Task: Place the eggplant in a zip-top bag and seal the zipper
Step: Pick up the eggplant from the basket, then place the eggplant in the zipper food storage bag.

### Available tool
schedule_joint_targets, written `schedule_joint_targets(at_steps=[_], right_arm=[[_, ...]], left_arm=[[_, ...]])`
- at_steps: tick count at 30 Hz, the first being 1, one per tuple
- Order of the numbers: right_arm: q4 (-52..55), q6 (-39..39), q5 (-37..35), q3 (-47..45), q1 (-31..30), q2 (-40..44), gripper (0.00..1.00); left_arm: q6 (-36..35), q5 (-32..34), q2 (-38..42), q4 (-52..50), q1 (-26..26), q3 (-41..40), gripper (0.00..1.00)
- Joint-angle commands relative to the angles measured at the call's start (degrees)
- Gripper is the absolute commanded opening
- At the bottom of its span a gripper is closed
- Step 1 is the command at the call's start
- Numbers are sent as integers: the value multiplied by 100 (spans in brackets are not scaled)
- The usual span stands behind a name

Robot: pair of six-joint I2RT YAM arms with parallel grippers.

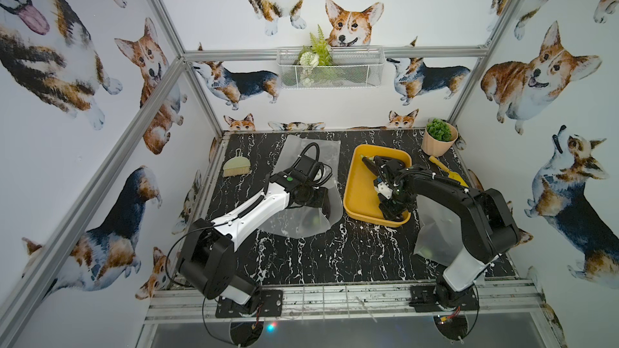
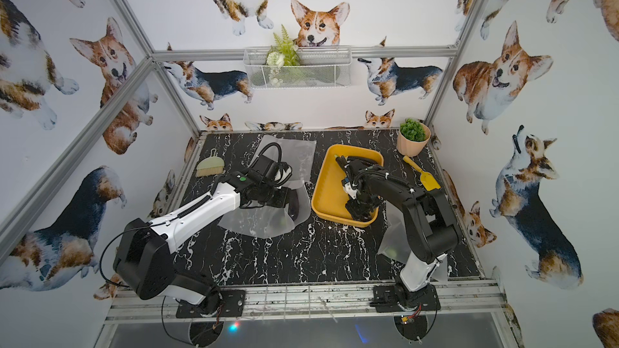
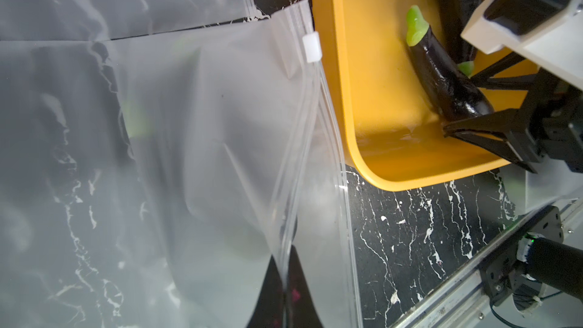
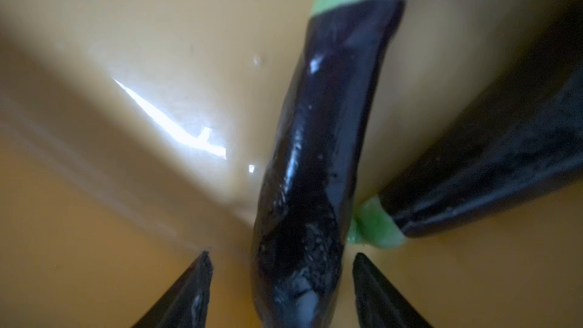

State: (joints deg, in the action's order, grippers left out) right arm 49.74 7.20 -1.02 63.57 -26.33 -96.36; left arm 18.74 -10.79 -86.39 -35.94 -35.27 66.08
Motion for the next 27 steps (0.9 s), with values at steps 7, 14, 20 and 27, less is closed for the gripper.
schedule_joint_targets(at_steps=[7,14,20,27], right_arm=[[-102,-632,173,-209,-203,48,56],[147,-599,-52,433,-200,103,37],[274,-779,354,1009,-407,850,34],[-981,-2122,2874,230,-1581,1517,36]], left_arm=[[-111,16,43,-48,11,51,0],[-154,35,131,-111,12,61,0],[-123,4,97,0,11,9,0],[-117,-21,112,85,11,36,0]])
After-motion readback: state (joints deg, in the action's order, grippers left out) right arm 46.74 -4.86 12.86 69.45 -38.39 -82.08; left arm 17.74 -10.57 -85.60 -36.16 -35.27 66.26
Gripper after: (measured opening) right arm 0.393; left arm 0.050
